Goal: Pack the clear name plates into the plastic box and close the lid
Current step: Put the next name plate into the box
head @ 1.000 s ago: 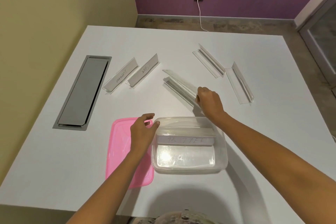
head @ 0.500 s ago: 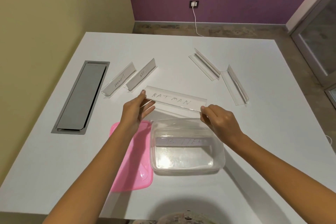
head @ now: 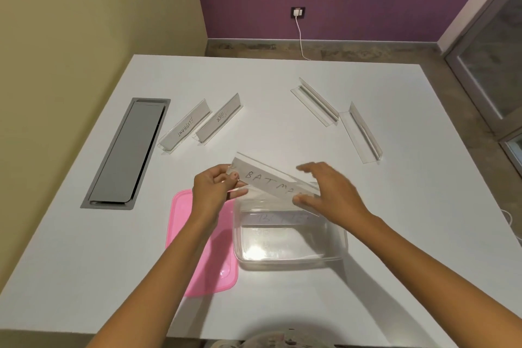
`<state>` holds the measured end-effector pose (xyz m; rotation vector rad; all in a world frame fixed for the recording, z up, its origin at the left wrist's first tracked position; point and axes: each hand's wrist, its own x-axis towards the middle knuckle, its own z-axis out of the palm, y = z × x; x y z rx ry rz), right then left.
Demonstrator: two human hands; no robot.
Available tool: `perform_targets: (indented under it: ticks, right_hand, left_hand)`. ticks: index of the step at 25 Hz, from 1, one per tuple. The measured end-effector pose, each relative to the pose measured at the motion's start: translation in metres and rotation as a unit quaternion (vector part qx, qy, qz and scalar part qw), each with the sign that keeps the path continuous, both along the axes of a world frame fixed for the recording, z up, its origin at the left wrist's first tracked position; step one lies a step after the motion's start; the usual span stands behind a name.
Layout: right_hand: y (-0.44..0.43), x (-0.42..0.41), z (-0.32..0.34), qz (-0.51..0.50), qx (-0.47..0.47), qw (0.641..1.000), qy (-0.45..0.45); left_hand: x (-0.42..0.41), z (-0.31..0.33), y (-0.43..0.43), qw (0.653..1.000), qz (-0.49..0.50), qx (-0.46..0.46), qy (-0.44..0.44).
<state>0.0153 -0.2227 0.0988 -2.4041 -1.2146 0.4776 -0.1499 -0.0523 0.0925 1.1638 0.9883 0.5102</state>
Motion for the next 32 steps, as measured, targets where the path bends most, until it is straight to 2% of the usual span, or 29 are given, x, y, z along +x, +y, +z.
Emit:
perform_targets:
  ticks: [2,4,6,7,9,10,18,29,32]
  right_hand:
    - [0.004,0.004,-0.002,0.0,-0.06,0.986,0.157]
    - [0.003,0.004,-0.008,0.003,-0.094,0.976,0.198]
    - [-0.001,0.003,-0.013,-0.002,-0.105,0.98,0.17]
    - [-0.003,0.003,-0.017,-0.003,-0.115,0.984,0.139]
    - [-0.006,0.002,-0.023,0.005,-0.147,0.987,0.065]
    - [-0.006,0.002,-0.025,0.011,-0.162,0.986,0.034]
    - [0.009,-0.007,-0.061,0.028,-0.202,0.979,-0.025]
    - [0.008,-0.017,-0.083,0.031,-0.158,0.984,-0.078]
    - [0.006,-0.02,-0.072,0.005,-0.082,0.996,-0.04]
  left_hand:
    - [-0.001,-0.002,-0.009,1.0,-0.017,0.019,0.009]
    - [-0.005,-0.007,-0.016,0.999,-0.022,0.028,0.015]
    - [-0.01,-0.015,-0.02,0.997,-0.022,0.059,0.044]
    - [-0.013,-0.02,-0.021,0.989,-0.034,0.112,0.091]
    - [-0.019,-0.03,-0.022,0.957,-0.076,0.214,0.183]
    - [-0.021,-0.034,-0.022,0.948,-0.087,0.232,0.199]
    - [-0.024,-0.049,-0.017,0.937,-0.153,0.194,0.247]
    - [-0.026,-0.055,-0.013,0.955,-0.126,0.149,0.225]
    - [-0.023,-0.054,-0.013,0.95,-0.131,0.16,0.235]
